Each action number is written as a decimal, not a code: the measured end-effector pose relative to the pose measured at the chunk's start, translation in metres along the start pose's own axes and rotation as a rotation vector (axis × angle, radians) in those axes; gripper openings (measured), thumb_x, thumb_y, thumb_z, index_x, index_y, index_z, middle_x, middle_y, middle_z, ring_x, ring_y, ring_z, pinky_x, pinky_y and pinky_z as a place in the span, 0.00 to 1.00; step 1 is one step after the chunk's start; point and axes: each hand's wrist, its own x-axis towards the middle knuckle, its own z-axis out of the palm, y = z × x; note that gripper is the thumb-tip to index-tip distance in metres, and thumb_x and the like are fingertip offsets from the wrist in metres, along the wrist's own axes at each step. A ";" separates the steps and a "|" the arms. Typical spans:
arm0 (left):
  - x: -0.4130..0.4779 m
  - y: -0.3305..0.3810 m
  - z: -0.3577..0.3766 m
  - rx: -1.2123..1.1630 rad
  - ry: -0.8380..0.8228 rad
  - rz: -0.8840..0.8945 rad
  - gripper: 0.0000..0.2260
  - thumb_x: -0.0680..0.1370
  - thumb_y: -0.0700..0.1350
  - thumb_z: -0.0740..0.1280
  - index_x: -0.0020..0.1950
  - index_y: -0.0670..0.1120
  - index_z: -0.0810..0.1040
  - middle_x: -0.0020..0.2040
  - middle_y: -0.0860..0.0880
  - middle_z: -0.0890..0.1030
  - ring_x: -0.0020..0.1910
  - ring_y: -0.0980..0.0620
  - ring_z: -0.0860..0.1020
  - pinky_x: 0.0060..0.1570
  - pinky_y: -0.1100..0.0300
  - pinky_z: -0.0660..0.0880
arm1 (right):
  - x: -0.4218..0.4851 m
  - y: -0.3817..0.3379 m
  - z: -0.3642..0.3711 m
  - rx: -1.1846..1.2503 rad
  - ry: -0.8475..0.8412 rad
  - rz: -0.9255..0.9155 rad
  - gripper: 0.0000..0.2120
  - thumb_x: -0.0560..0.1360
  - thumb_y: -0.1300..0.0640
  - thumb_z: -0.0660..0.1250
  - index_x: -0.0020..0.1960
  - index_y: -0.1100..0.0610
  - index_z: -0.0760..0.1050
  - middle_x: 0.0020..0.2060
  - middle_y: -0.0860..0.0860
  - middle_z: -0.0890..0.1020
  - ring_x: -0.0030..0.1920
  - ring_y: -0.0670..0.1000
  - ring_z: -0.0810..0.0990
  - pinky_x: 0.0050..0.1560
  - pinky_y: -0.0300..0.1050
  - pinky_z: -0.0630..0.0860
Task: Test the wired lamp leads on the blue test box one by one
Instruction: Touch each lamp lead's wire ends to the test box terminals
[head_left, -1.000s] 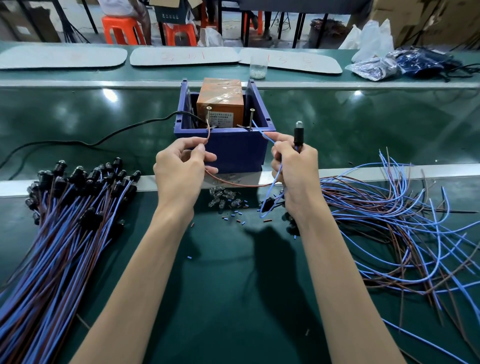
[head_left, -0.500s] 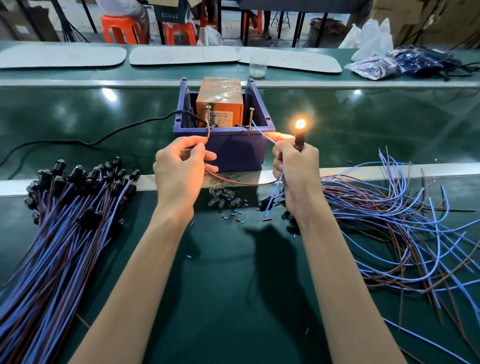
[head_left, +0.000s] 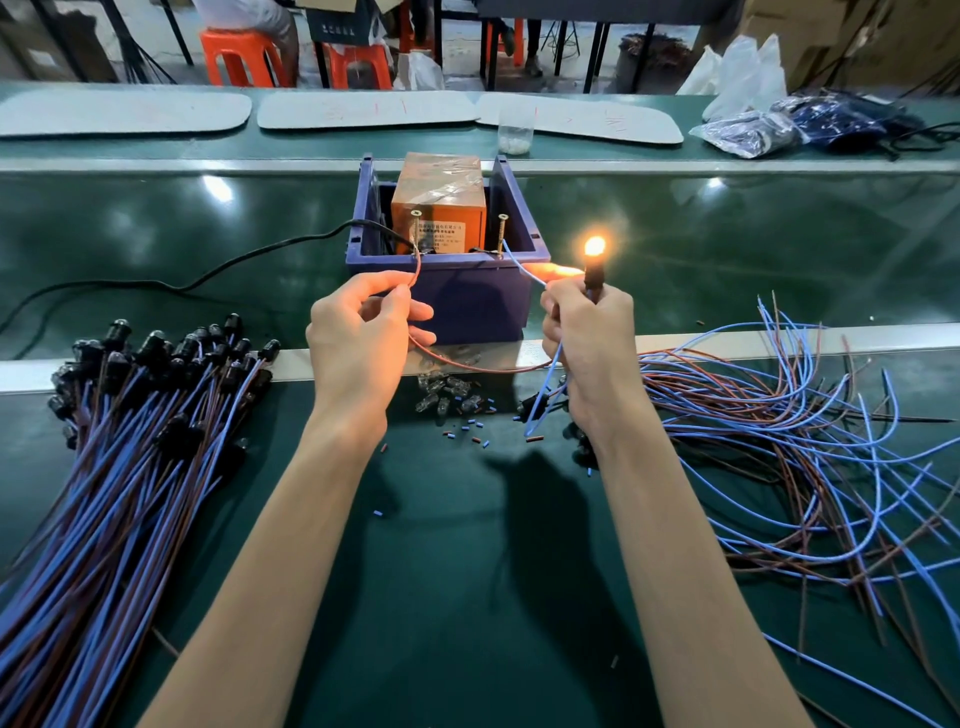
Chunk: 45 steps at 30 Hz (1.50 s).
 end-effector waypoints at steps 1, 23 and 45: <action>0.000 0.000 0.000 -0.001 -0.001 0.000 0.11 0.80 0.40 0.64 0.44 0.55 0.79 0.29 0.57 0.81 0.26 0.58 0.78 0.34 0.66 0.74 | 0.000 0.000 0.000 -0.002 -0.001 -0.001 0.14 0.74 0.66 0.58 0.33 0.54 0.63 0.26 0.48 0.62 0.26 0.46 0.58 0.27 0.40 0.55; -0.004 0.002 0.003 0.005 -0.024 0.005 0.11 0.80 0.41 0.64 0.43 0.56 0.79 0.31 0.57 0.82 0.26 0.58 0.78 0.38 0.62 0.76 | -0.002 -0.001 0.001 0.000 -0.041 0.007 0.12 0.74 0.67 0.58 0.34 0.54 0.65 0.28 0.49 0.62 0.25 0.44 0.58 0.24 0.37 0.54; -0.033 0.010 0.031 0.002 -0.427 -0.067 0.15 0.78 0.53 0.65 0.48 0.41 0.82 0.32 0.54 0.81 0.29 0.58 0.77 0.30 0.70 0.69 | -0.009 -0.019 -0.006 -0.033 -0.198 -0.017 0.14 0.79 0.64 0.58 0.43 0.57 0.81 0.29 0.47 0.70 0.22 0.40 0.66 0.23 0.29 0.61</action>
